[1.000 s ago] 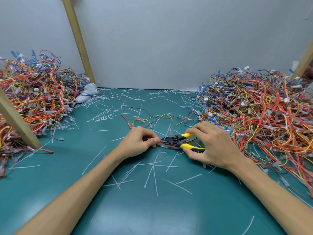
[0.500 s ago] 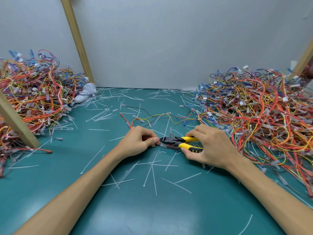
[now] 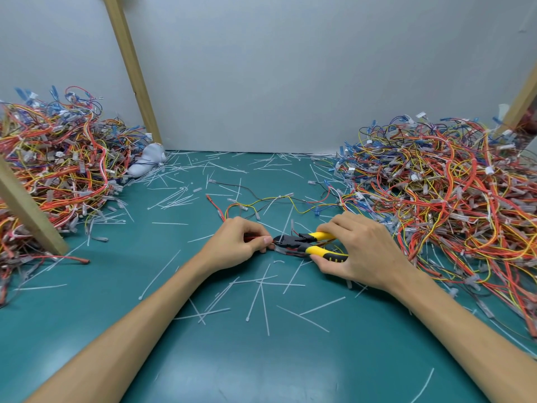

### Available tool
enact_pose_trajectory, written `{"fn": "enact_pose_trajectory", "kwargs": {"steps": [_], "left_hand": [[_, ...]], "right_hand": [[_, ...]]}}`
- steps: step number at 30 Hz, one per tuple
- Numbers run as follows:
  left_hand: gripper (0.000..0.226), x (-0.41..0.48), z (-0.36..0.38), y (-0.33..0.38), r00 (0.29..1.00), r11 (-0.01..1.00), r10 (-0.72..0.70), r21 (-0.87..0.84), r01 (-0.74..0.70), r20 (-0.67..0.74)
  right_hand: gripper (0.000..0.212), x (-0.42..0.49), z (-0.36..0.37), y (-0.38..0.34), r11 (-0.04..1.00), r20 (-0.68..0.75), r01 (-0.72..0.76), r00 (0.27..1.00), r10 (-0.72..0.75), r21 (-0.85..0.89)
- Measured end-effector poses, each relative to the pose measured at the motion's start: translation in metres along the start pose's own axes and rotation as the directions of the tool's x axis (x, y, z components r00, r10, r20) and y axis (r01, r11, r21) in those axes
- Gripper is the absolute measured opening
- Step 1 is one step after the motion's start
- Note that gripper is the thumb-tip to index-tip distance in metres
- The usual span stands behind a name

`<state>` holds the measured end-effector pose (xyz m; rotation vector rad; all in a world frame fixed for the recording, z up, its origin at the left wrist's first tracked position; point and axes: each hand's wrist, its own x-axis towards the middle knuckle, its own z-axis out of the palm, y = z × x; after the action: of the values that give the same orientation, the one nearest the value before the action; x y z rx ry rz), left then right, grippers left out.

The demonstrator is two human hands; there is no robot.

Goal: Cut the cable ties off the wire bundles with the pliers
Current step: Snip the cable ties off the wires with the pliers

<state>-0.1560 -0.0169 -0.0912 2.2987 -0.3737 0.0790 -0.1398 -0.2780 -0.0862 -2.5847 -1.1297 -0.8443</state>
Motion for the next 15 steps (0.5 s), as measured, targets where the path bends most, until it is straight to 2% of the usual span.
{"fn": "enact_pose_trajectory", "kwargs": {"steps": [12,15], "left_hand": [[0.023,0.0006,0.0002,-0.0034,1.0,1.0,-0.006,0.012,0.006,-0.001],[0.028,0.0003,-0.0003,-0.0032,1.0,1.0,0.003,0.012,-0.003,-0.002]], "right_hand": [[0.037,0.0018,-0.0026,-0.0034,1.0,0.034,-0.027,0.999,0.027,0.005],[0.038,0.001,-0.003,-0.0036,0.999,0.043,-0.033,0.999,0.032,0.012]]}}
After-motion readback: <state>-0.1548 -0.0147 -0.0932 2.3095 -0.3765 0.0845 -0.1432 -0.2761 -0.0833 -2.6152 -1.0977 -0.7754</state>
